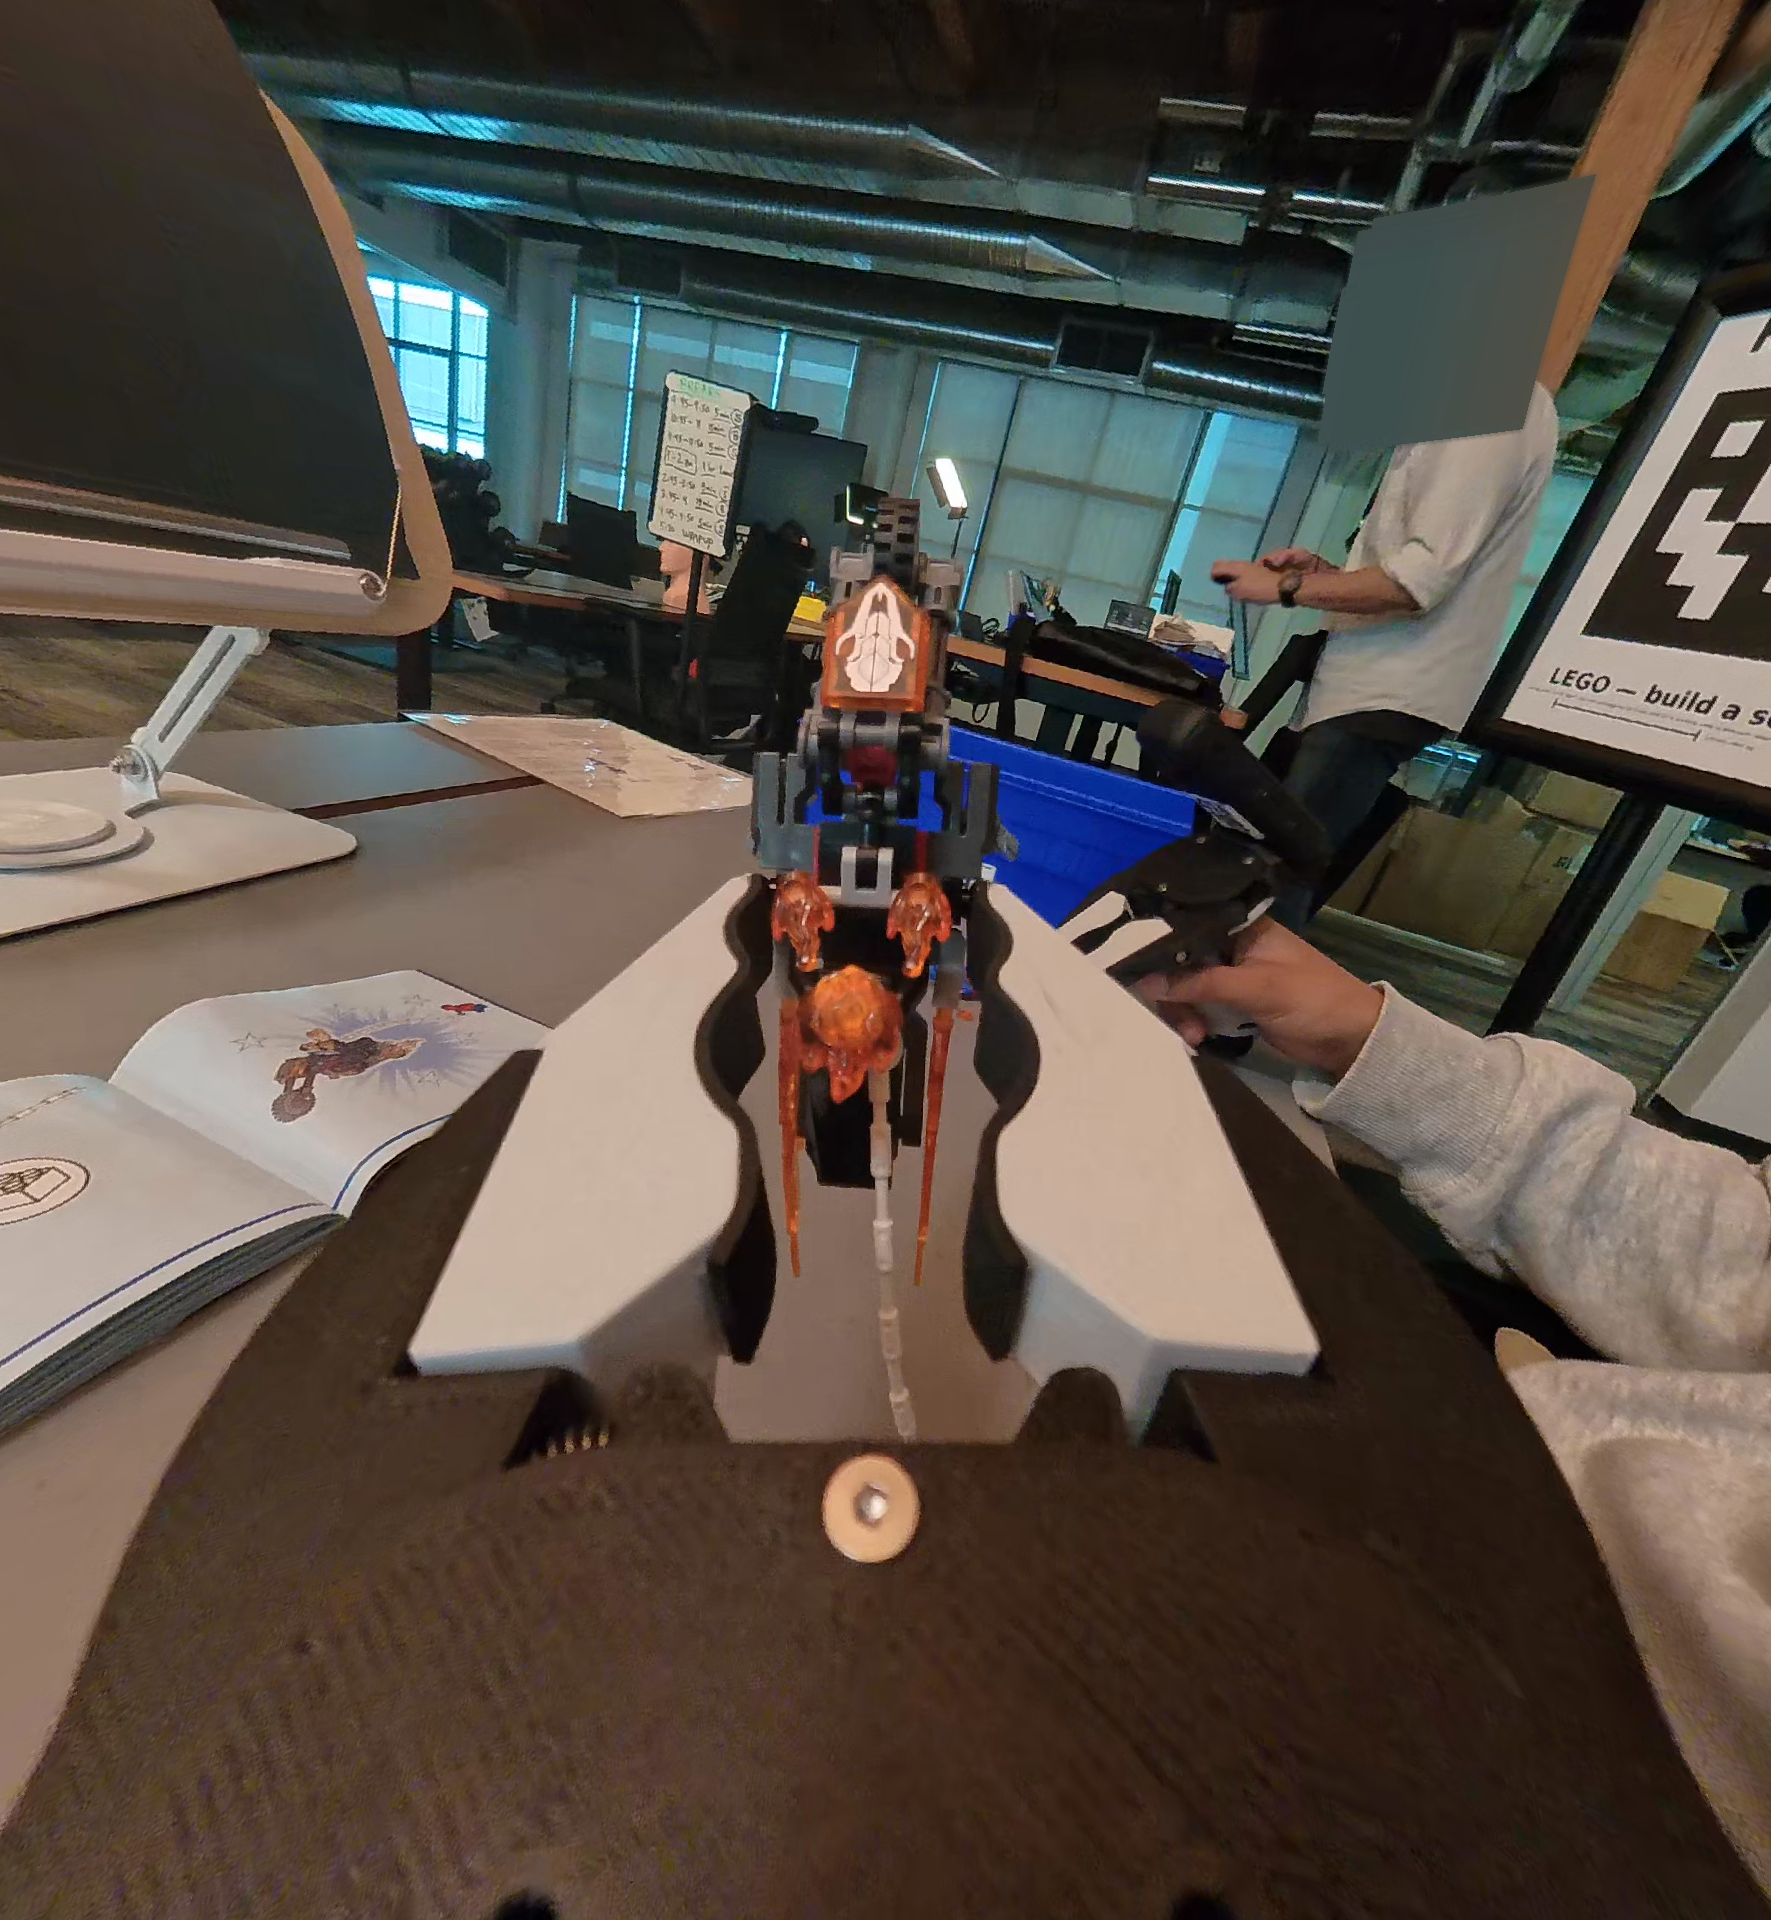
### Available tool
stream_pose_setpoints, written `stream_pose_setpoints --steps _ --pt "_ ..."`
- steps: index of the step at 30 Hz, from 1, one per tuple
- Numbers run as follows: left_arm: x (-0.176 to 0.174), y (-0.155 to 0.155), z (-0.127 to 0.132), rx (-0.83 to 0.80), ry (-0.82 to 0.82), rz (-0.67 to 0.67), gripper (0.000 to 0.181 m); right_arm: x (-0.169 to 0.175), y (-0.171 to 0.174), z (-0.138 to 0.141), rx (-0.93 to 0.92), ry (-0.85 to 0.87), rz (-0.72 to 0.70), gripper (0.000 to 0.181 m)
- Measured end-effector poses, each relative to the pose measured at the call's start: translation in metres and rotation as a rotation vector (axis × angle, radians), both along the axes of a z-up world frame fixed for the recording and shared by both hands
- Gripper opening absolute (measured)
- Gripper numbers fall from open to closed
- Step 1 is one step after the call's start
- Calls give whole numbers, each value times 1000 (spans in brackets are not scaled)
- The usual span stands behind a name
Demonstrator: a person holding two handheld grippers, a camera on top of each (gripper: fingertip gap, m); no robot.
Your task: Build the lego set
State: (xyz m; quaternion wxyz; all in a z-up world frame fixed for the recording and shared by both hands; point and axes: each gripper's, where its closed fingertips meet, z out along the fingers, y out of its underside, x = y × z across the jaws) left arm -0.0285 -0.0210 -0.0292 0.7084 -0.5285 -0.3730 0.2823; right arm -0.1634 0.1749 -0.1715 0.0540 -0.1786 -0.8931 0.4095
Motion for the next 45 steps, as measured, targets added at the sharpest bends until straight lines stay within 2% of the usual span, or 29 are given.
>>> stream_pose_setpoints --steps 3,5,11,16,18,21,23,25,28,30,34,39,45 --pt "0 1 0 2 -3 -5 35 -4 1 0 -1 10 -24 16" --pt "0 1 0 3 -3 -6 35 -7 0 1 -10 -6 -34 19" --pt "0 0 -1 -3 -6 -1 35 -18 -8 0 -1 2 -40 5" --pt "-1 2 -3 -17 -11 -3 35 -15 -12 9 -42 49 -10 5" --pt "0 5 -2 -26 -5 -14 35 -6 -19 38 -223 89 2 5" --pt "3 12 1 -58 24 -26 35 42 -45 122 -771 -80 99 4" --pt "6 15 7 -54 64 -20 35 73 -67 171 -1010 -165 195 4" --pt "12 16 17 -4 109 -29 35 112 -103 202 -1066 -157 345 4" --pt "15 10 26 100 142 -34 35 160 -159 225 -1075 -77 504 4" --pt "18 1 31 142 162 -25 34 175 -186 232 -1094 -88 563 4" --pt "22 -19 37 221 183 -3 34 177 -214 234 -1140 -288 632 3" --pt "20 -37 36 304 162 16 34 164 -234 219 -1131 -482 661 4" --pt "13 -36 27 310 99 17 34 164 -241 202 -1128 -567 691 4"
